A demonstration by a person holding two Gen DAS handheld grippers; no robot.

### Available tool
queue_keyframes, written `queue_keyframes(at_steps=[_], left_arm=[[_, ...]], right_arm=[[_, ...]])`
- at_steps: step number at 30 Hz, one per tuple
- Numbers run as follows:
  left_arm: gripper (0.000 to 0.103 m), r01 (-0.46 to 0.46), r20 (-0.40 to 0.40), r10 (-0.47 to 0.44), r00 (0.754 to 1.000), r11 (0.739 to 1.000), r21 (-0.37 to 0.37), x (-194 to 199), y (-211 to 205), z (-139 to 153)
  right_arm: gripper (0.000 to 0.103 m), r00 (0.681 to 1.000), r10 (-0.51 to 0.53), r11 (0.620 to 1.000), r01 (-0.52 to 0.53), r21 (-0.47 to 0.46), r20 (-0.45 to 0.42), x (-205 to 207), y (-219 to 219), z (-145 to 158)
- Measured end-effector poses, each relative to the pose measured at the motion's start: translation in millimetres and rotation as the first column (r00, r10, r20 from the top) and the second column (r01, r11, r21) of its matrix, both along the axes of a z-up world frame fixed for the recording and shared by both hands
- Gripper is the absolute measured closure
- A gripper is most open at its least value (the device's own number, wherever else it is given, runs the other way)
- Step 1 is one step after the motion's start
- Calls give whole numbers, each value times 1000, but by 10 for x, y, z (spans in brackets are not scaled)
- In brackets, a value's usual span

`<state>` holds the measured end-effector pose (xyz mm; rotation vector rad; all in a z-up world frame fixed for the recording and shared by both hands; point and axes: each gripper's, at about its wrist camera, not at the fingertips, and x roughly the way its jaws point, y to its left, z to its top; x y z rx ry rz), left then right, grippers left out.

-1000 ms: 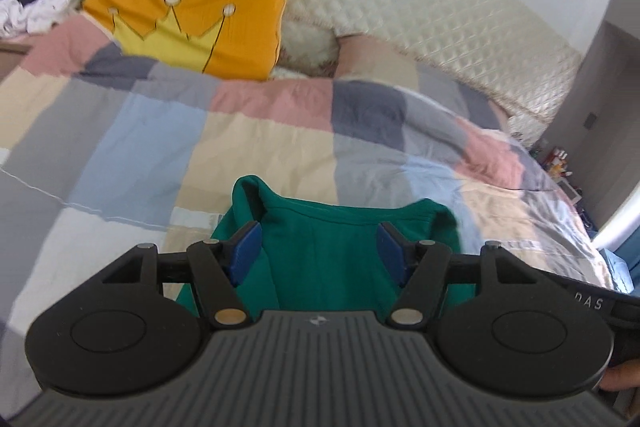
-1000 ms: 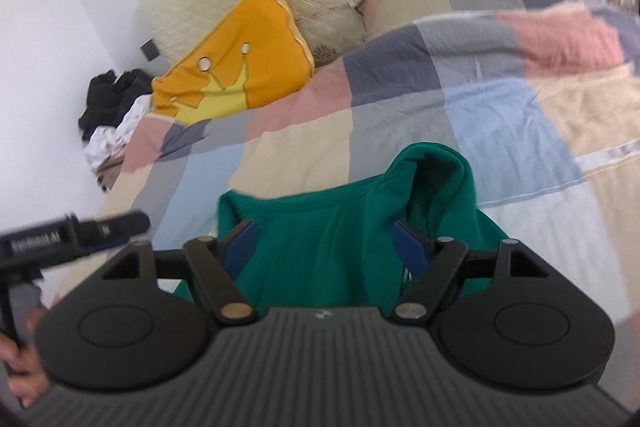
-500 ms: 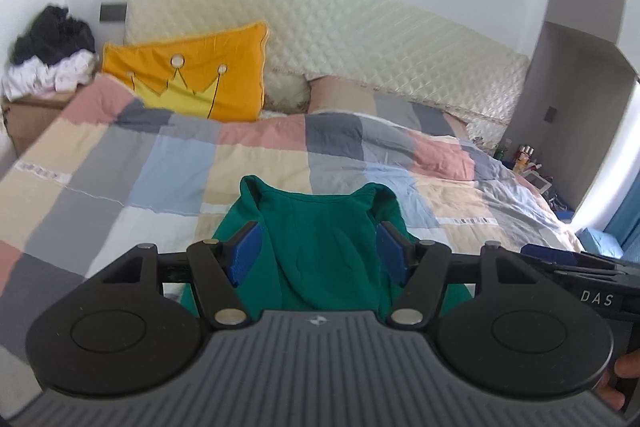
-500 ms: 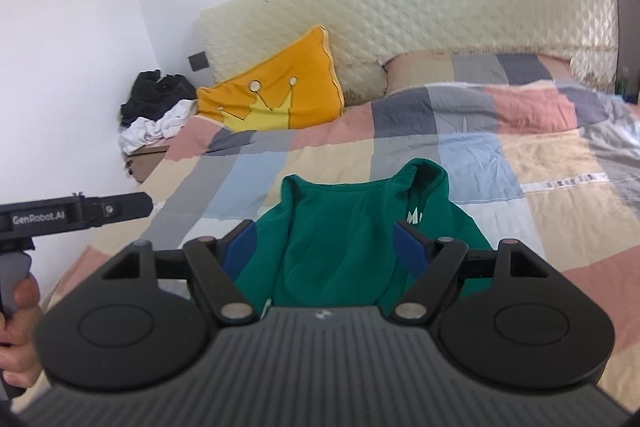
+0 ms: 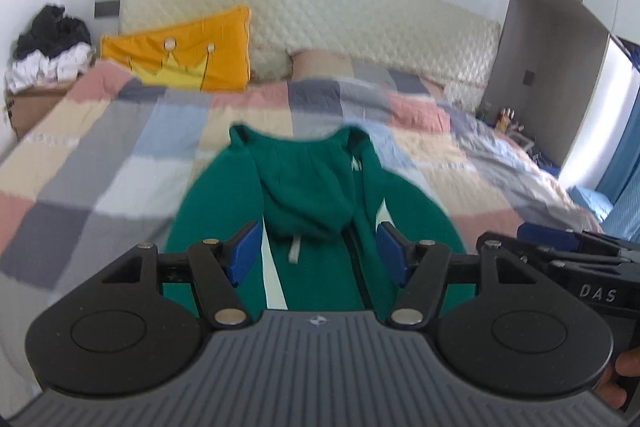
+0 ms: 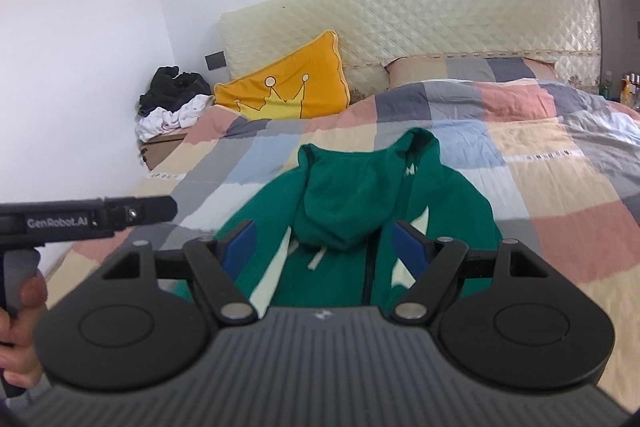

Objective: Fold large clothes
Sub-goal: 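Lower the hoodie onto the quilt with both grippers, spreading it flat, then open both grippers and release the hoodie, pulling the left tool aside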

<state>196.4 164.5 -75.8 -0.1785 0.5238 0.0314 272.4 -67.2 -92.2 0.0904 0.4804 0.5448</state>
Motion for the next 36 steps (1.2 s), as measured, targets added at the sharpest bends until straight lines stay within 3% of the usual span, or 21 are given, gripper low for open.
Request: queue_keyframes(at_steps=[9, 14, 16, 21, 24, 27, 33, 36], left_arm=[[34, 24, -137, -29, 990, 999, -39, 18, -147, -642], [34, 36, -206, -43, 978, 999, -38, 134, -138, -818], [34, 41, -250, -48, 967, 999, -33, 207, -141, -868], [37, 69, -354, -54, 934, 997, 30, 372, -161, -993], [51, 64, -423, -30, 906, 996, 66, 507, -114, -1094], [58, 56, -478, -9, 878, 995, 83, 627, -66, -1198], [59, 52, -571, 13, 821, 994, 99, 824, -62, -1428], [58, 58, -593, 16, 805, 993, 105, 885, -104, -1534]], right_arm=[[27, 999, -32, 999, 32, 6, 1, -94, -176, -481], [27, 997, -41, 999, 39, -28, -68, -32, -199, -775], [27, 998, -51, 998, 50, -32, -47, -61, -184, -769], [27, 998, -44, 999, 44, -9, -48, -90, -220, -759], [27, 997, -49, 999, 48, -4, -68, -90, -253, -781], [27, 996, -49, 999, 49, 6, -74, -86, -272, -777], [27, 994, -43, 999, 44, 8, -96, -42, -273, -808], [27, 993, -47, 999, 49, 10, -112, -9, -296, -827]])
